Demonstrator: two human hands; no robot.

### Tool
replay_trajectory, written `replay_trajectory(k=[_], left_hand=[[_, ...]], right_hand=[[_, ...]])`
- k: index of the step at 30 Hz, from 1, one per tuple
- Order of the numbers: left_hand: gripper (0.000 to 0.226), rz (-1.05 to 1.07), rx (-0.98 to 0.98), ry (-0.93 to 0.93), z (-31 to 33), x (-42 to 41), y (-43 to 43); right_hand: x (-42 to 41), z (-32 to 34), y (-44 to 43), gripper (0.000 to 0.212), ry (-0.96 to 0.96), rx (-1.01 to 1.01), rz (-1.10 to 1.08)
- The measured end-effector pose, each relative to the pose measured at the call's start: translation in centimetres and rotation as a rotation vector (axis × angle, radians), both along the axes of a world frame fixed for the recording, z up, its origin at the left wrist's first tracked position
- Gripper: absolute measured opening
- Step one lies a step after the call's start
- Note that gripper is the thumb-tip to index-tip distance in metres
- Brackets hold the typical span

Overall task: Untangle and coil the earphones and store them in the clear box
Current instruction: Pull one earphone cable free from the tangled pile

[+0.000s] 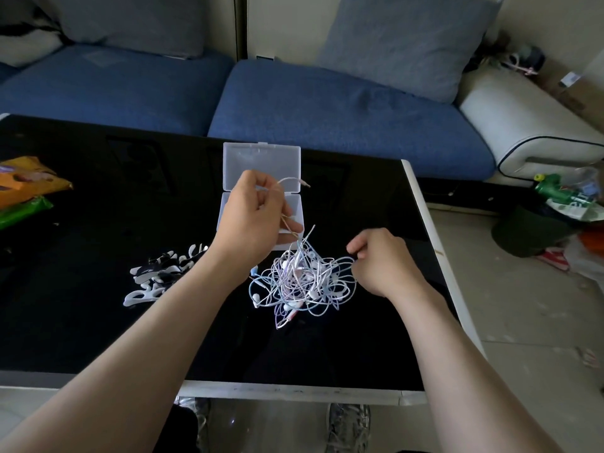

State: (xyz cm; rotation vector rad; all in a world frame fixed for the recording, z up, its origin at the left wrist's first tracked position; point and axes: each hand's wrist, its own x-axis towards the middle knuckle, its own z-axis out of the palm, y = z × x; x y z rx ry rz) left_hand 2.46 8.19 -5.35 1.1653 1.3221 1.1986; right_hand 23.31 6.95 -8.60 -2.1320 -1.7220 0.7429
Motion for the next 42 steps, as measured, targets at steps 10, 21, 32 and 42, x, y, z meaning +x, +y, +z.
replay_trajectory(k=[10,21,32,42], left_hand=[[0.023,-0.156,-0.128,-0.244,0.2,0.8,0.1],[0.032,-0.549,-0.027,1.158,-5.9,-1.0,0.6],[0.039,-0.706,-0.017,1.137,-5.3,-0.4,-0.3],[0.048,-0.679,-0.036,1.051,-5.1,-0.1,-0.3]], right_hand=[[-3.1,0.3,0.2,0.027,0.114,0.208,0.274],[-1.8,0.2,0.4,0.035,0.232,-0.114,0.087],[-0.7,0.7,-0.5,0.048,-0.142,-0.046,-0.176],[-1.2,1.0,-1.0,0.047,-0.220,-0.147,0.348]])
